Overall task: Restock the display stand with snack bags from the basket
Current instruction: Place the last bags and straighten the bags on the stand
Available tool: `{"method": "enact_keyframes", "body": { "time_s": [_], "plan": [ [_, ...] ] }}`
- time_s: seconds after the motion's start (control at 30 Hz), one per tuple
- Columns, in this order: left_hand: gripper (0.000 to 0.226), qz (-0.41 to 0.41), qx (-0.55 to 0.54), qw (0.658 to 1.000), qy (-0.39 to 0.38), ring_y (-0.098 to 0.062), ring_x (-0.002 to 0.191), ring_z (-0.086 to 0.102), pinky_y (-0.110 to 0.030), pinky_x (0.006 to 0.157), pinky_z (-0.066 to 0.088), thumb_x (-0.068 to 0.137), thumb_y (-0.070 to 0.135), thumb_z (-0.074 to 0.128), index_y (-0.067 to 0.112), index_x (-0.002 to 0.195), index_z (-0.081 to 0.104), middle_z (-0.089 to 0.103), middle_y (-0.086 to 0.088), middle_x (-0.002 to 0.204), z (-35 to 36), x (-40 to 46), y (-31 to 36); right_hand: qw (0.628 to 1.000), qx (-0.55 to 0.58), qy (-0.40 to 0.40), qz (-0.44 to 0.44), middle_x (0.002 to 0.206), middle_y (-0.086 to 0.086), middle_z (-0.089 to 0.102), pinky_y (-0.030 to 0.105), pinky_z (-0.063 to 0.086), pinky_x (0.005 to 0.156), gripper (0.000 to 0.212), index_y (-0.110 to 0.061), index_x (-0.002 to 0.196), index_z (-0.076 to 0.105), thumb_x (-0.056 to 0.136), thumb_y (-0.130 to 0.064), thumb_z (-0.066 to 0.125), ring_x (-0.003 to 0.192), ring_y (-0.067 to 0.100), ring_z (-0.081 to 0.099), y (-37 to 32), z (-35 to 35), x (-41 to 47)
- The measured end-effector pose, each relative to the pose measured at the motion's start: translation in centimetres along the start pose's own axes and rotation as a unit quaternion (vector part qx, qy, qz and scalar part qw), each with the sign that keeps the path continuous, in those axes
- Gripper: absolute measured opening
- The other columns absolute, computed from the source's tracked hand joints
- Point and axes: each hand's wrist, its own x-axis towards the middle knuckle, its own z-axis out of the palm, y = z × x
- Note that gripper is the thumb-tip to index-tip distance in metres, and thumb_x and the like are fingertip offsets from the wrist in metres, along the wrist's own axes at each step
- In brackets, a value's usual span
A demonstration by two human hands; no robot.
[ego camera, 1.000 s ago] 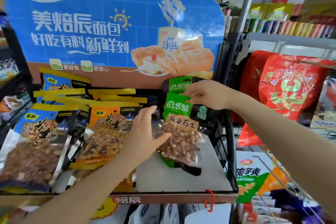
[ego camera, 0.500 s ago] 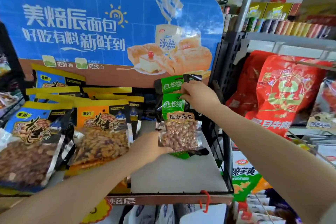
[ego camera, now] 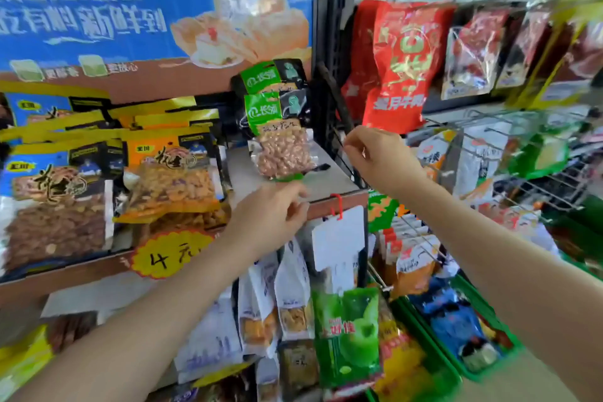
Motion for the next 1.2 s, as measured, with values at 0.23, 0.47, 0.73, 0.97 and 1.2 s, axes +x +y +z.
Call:
{"method": "enact_keyframes", "body": {
  "time_s": [0.23, 0.47, 0.73, 0.97, 1.2],
  "plan": [
    [0.021, 0.101, 0.076, 0.953, -0.277, -0.034, 0.091, 0.059, -0.039, 0.068, 0.049, 0.094, 0.026, 0.042, 0.011, 0.106, 0.051, 0.062, -0.012, 0.104, 11.1, -5.8, 6.7, 0.948, -0.047, -0.157, 0.272, 0.078, 0.01, 0.057, 0.041, 0.051, 0.071, 0.015, -0.021, 0.079, 0.053, 0.091, -0.024, 0.045, 0.077, 0.03, 0.059, 6.8, -1.3, -20.2],
    [0.028, 0.175, 0.1, 0.834, -0.513, -0.034, 0.11, 0.054, -0.042, 0.087, 0.048, 0.088, 0.023, 0.045, 0.01, 0.111, 0.052, 0.057, -0.016, 0.117, 26.0, -10.1, 12.7, 0.835, -0.009, -0.306, 0.457, 0.084, 0.009, 0.063, 0.03, 0.041, 0.071, 0.018, -0.013, 0.086, 0.061, 0.091, -0.017, 0.045, 0.088, 0.027, 0.063, 13.4, -2.7, -40.9],
    [0.032, 0.171, 0.092, 0.765, -0.614, -0.029, 0.115, 0.051, -0.041, 0.09, 0.045, 0.092, 0.027, 0.041, 0.014, 0.12, 0.049, 0.053, -0.011, 0.124, 40.6, -13.0, 24.6, 0.722, 0.038, -0.297, 0.625, 0.101, 0.011, 0.07, 0.031, 0.044, 0.07, 0.024, -0.01, 0.095, 0.064, 0.09, -0.024, 0.045, 0.086, 0.025, 0.063, 21.4, -7.2, -57.7],
    [0.031, 0.072, 0.061, 0.726, -0.681, -0.026, 0.109, 0.056, -0.038, 0.09, 0.049, 0.09, 0.029, 0.044, 0.017, 0.118, 0.052, 0.056, -0.007, 0.125, 55.1, -15.8, 30.4, 0.662, 0.044, -0.326, 0.673, 0.095, 0.006, 0.051, 0.031, 0.04, 0.076, 0.013, -0.018, 0.078, 0.045, 0.089, -0.015, 0.039, 0.102, 0.029, 0.056, 31.2, -6.1, -68.1],
    [0.032, 0.027, 0.05, 0.695, -0.717, -0.024, 0.11, 0.055, -0.034, 0.091, 0.047, 0.092, 0.025, 0.043, 0.017, 0.123, 0.048, 0.057, -0.008, 0.125, 74.4, -21.4, 28.5, 0.677, 0.029, -0.347, 0.649, 0.115, 0.005, 0.052, 0.033, 0.046, 0.081, 0.027, -0.014, 0.113, 0.056, 0.094, -0.017, 0.037, 0.112, 0.024, 0.05, 41.9, 6.0, -77.5]
  ]
}}
